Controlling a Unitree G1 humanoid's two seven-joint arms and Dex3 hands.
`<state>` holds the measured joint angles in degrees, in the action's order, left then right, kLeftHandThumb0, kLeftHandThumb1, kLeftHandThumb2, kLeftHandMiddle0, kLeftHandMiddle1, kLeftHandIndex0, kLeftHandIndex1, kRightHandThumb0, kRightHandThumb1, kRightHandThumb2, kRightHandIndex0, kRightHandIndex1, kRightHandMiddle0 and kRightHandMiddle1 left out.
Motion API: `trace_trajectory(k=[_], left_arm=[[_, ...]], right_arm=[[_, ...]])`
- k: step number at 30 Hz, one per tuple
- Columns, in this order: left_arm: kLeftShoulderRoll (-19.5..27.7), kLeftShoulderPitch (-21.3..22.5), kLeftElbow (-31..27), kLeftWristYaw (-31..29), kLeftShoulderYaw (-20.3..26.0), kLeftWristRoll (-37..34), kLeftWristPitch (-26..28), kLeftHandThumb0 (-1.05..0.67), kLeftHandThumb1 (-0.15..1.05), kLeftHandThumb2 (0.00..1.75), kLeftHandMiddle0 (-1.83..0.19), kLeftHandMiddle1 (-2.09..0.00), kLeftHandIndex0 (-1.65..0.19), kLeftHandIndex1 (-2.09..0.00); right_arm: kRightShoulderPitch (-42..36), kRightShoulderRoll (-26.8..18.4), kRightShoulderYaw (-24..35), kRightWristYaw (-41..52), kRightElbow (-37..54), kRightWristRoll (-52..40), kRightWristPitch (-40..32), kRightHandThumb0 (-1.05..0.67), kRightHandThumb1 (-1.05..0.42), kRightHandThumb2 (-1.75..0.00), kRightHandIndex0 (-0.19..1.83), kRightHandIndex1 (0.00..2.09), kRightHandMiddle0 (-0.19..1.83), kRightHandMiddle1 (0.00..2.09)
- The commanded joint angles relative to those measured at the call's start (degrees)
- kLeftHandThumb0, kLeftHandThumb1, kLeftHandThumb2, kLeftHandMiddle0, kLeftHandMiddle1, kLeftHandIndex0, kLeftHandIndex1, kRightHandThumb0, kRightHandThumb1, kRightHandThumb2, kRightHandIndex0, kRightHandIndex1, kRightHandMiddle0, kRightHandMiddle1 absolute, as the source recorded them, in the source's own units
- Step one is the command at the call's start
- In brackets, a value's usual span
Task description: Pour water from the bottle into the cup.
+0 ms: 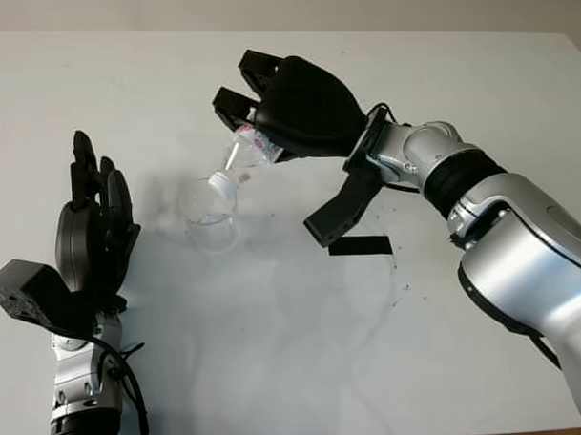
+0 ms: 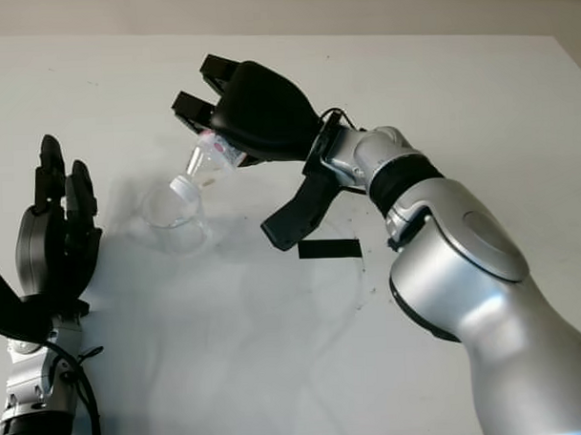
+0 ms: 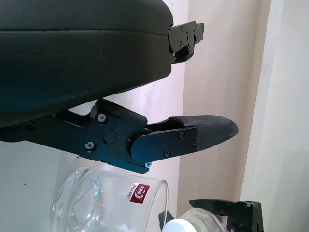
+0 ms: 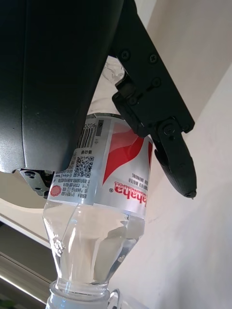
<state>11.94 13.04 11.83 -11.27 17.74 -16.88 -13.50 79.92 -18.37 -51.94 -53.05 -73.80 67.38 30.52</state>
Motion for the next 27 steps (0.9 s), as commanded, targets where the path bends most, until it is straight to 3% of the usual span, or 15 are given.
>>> trace_trajectory(k=[1,11,16,23,27], left_arm=[[-0.1,-0.4,-0.4,0.1,0.0,0.2,-0.2,-0.73,1.05,0.55,0.19,0.0,0.19,0.0],[0.1,-0.7,-0.9,0.3,-0.2,0.8,0.0,-0.74,1.05,0.56,0.19,0.0,0.19,0.0],[0.0,-0.9,-1.3,0.1,-0.2,0.5,0.5,-0.74,1.05,0.55,0.19,0.0,0.19,0.0],[-0.1,-1.3,-1.7,0.5,-0.4,0.7,1.4,-0.73,1.05,0.54,0.19,-0.01,0.19,0.0],[0.0,-1.4,-1.6,0.2,-0.6,0.8,1.1,-0.73,1.05,0.54,0.19,0.0,0.19,0.0]], right_arm=[[2.3,0.2,-0.2,-0.8,0.3,0.1,-0.2,-0.49,-1.05,-0.24,1.23,2.09,0.77,2.09],[2.0,0.2,1.0,-0.3,0.3,-1.6,-0.7,-0.49,-1.05,-0.27,1.23,2.09,0.79,2.09],[-0.3,1.0,9.5,9.4,0.3,-12.9,2.9,-0.47,-1.05,-0.29,1.2,2.09,0.85,2.09],[-5.9,2.1,26.2,33.0,2.6,-35.2,7.1,-0.38,-1.05,-0.34,1.17,2.09,0.84,2.09],[-10.5,3.4,36.1,47.2,5.7,-48.7,4.7,-0.36,-1.05,-0.38,1.14,2.09,0.8,2.09]])
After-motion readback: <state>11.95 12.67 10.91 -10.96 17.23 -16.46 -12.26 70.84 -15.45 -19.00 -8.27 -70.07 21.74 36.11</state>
